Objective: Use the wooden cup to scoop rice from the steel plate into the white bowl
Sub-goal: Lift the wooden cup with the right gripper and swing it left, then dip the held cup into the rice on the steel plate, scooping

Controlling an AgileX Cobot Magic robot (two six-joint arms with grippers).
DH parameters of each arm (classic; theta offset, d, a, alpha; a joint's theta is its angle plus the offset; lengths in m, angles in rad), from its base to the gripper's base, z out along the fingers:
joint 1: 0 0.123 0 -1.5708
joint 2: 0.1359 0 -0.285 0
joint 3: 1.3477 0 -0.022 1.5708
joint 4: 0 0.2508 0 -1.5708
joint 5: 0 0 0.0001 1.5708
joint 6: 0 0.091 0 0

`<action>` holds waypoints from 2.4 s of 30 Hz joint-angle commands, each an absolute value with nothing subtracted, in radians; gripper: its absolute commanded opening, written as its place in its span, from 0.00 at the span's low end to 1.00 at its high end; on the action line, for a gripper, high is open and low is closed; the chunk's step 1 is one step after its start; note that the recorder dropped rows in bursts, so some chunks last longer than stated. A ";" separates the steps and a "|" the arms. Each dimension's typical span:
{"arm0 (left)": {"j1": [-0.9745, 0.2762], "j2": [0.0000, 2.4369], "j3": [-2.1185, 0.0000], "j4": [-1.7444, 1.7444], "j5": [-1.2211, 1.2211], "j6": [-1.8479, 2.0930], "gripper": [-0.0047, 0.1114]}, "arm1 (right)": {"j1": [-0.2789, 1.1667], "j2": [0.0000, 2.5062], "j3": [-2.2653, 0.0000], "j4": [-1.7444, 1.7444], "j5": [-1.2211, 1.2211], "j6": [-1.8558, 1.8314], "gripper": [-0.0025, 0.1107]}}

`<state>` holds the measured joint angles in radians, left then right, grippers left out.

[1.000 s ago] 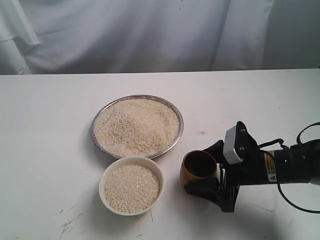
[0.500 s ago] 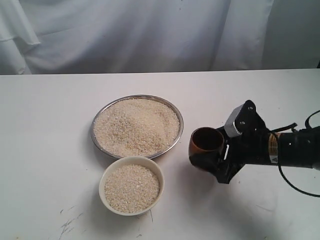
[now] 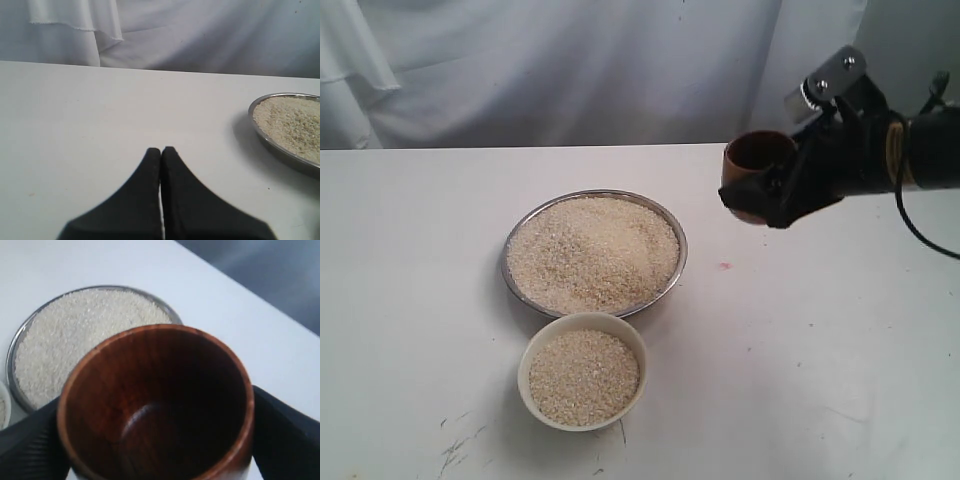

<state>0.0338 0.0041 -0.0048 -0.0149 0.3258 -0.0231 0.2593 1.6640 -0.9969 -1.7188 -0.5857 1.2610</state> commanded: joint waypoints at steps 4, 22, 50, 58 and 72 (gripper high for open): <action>0.036 0.000 0.000 -0.016 0.319 -0.024 0.04 | 0.326 1.676 -1.189 -1.744 -0.448 1.185 0.02; 0.036 0.000 0.000 -0.016 0.319 -0.024 0.04 | 0.272 1.778 -1.255 -1.544 0.247 0.980 0.02; 0.036 0.000 0.000 -0.016 0.319 -0.024 0.04 | 0.589 1.987 -1.453 -0.625 0.438 -0.092 0.02; 0.036 0.000 0.000 -0.016 0.319 -0.024 0.04 | 0.683 2.065 -1.516 -0.693 0.438 -0.334 0.02; 0.036 0.000 0.000 -0.016 0.319 -0.024 0.04 | 0.798 2.239 -1.669 -0.978 0.566 -0.500 0.02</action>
<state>0.0338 0.0041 -0.0048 -0.0149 0.3258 -0.0231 0.7773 2.2448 -1.6587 -0.9440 0.5356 -0.4572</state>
